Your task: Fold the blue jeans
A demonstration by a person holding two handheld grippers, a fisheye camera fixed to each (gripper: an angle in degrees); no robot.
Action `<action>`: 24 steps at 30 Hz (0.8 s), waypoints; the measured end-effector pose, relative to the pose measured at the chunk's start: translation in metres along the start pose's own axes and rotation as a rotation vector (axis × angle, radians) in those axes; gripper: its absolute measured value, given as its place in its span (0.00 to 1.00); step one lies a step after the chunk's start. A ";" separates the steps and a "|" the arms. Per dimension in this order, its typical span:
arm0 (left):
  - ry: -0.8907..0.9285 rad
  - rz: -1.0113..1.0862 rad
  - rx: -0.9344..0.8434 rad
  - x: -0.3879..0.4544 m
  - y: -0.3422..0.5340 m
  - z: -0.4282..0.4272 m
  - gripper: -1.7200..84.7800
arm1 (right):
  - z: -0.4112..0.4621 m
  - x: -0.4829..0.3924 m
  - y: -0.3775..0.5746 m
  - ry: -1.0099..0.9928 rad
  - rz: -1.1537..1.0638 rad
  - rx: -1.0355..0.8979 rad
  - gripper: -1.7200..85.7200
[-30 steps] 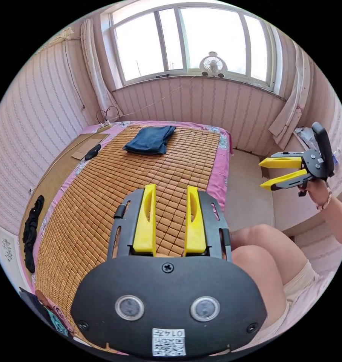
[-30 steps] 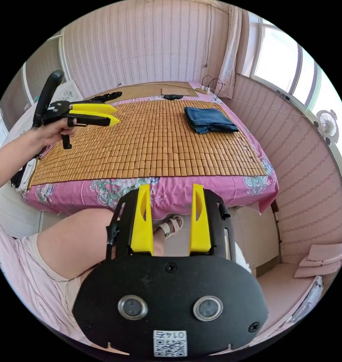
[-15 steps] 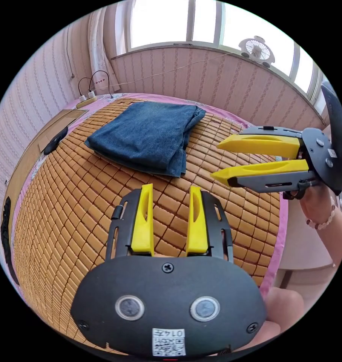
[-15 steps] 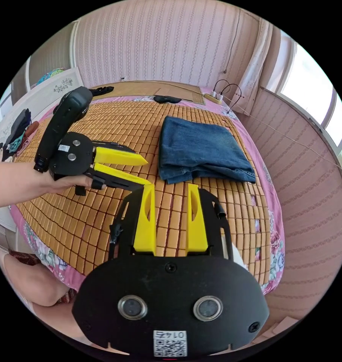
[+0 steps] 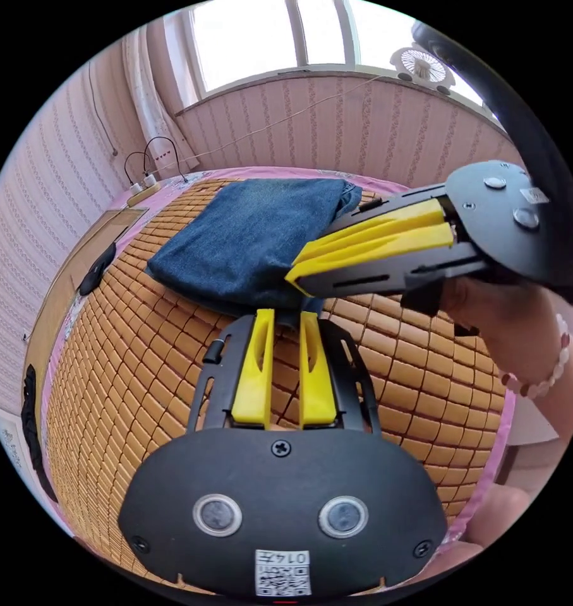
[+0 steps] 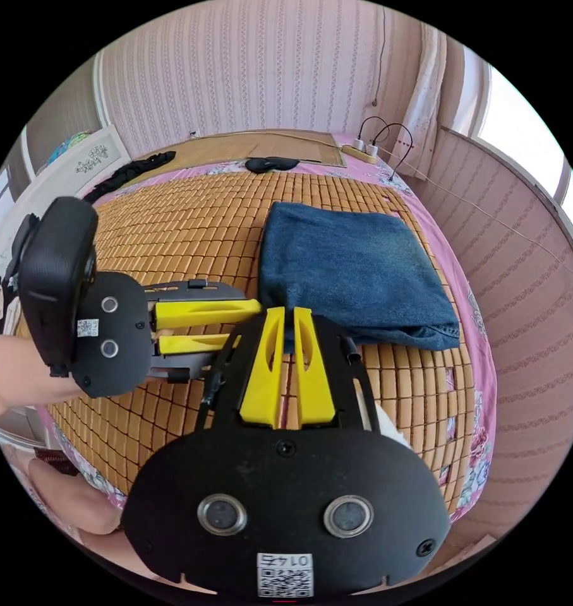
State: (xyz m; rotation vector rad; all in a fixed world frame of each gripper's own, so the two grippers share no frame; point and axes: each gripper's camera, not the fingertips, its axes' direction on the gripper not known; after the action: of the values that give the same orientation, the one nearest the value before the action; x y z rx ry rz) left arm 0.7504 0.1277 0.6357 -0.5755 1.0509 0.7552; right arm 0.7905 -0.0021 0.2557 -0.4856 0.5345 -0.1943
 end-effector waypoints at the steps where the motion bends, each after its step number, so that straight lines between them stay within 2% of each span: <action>1: 0.023 0.003 0.001 -0.005 0.007 -0.010 0.08 | -0.011 0.003 0.000 -0.043 0.006 0.011 0.05; 5: 0.108 0.008 0.033 -0.027 0.041 -0.061 0.08 | -0.055 -0.004 0.004 -0.167 -0.005 0.066 0.04; 8: 0.107 0.044 0.046 -0.042 0.094 -0.124 0.07 | -0.096 -0.033 0.014 -0.316 -0.004 0.134 0.03; 12: 0.139 -0.016 0.050 -0.065 0.209 -0.225 0.07 | -0.138 -0.108 0.037 -0.505 -0.029 0.181 0.03; 17: 0.091 -0.188 0.055 -0.084 0.360 -0.343 0.06 | -0.163 -0.195 0.074 -0.757 0.063 0.287 0.03; 21: 0.007 -0.459 0.128 -0.103 0.489 -0.446 0.04 | -0.176 -0.249 0.115 -0.915 0.220 0.421 0.03; 24: -0.059 -0.586 0.198 -0.109 0.562 -0.509 0.03 | -0.186 -0.260 0.142 -0.830 0.315 0.412 0.03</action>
State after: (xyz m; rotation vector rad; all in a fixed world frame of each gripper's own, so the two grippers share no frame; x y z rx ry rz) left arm -0.0008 0.0719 0.4979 -0.6433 0.8281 0.1503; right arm 0.4799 0.1267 0.1608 -0.0468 -0.2482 0.2010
